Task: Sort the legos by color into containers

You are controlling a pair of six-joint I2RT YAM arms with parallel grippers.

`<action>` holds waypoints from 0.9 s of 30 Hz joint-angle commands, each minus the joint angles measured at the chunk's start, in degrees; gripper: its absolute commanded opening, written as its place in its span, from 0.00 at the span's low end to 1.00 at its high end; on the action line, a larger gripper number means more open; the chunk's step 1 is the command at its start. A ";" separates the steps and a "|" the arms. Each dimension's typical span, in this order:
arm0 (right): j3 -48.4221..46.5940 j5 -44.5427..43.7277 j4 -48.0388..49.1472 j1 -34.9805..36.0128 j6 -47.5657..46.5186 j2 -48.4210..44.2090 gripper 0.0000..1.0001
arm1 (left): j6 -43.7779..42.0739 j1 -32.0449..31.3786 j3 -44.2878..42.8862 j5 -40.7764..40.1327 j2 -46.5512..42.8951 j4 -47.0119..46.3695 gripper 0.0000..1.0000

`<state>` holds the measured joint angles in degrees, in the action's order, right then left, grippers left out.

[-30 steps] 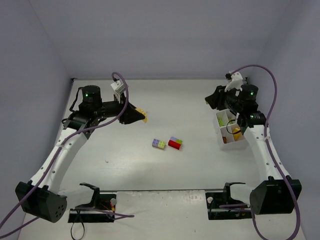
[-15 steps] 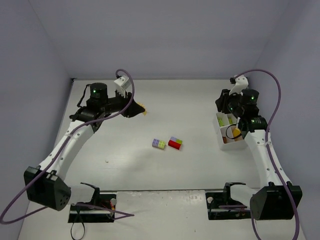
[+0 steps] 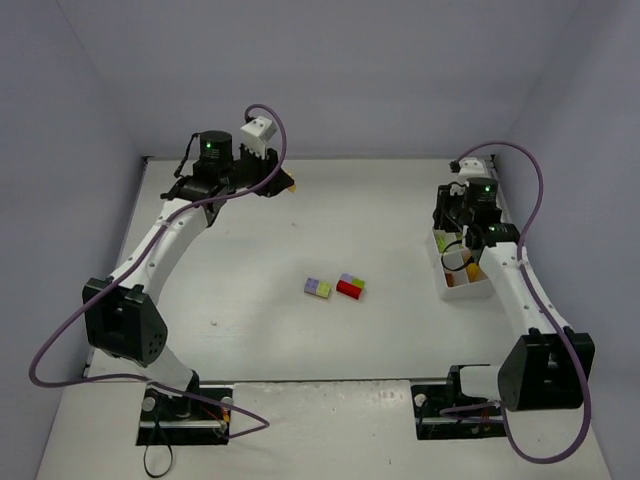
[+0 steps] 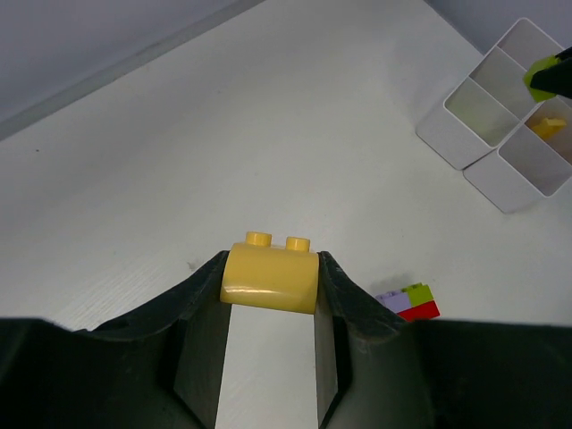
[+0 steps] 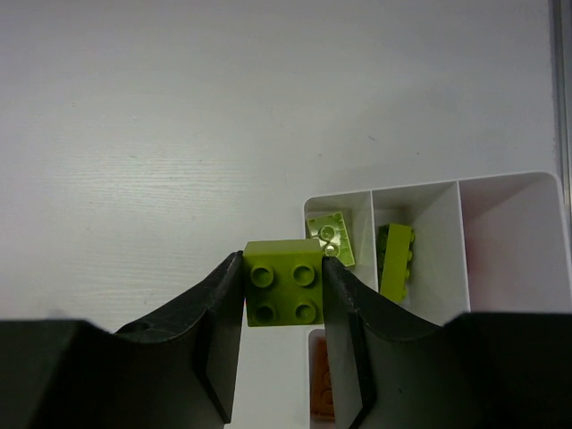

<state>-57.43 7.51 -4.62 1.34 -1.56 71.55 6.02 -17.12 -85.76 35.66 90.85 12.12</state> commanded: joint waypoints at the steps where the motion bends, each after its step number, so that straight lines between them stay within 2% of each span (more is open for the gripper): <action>1: -3.56 -2.76 1.72 -0.38 1.30 2.54 0.00 | -0.23 0.69 -2.84 -1.47 0.47 -3.33 0.02; 7: -3.39 -7.15 1.28 -0.47 2.97 5.00 0.00 | 0.57 1.04 -1.79 -6.21 0.74 -3.77 0.02; 14: -2.95 -7.33 1.28 -0.55 4.55 6.76 0.00 | 0.75 1.13 -0.64 -8.41 -0.58 -3.33 0.02; 27: -2.86 -10.93 1.11 -1.08 6.13 7.20 0.00 | 0.83 1.39 0.94 -8.15 -1.55 -2.80 0.02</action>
<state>-58.08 -1.39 -5.45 0.67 3.51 79.44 6.57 -16.32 -84.58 26.94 92.79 11.75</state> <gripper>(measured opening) 0.329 0.305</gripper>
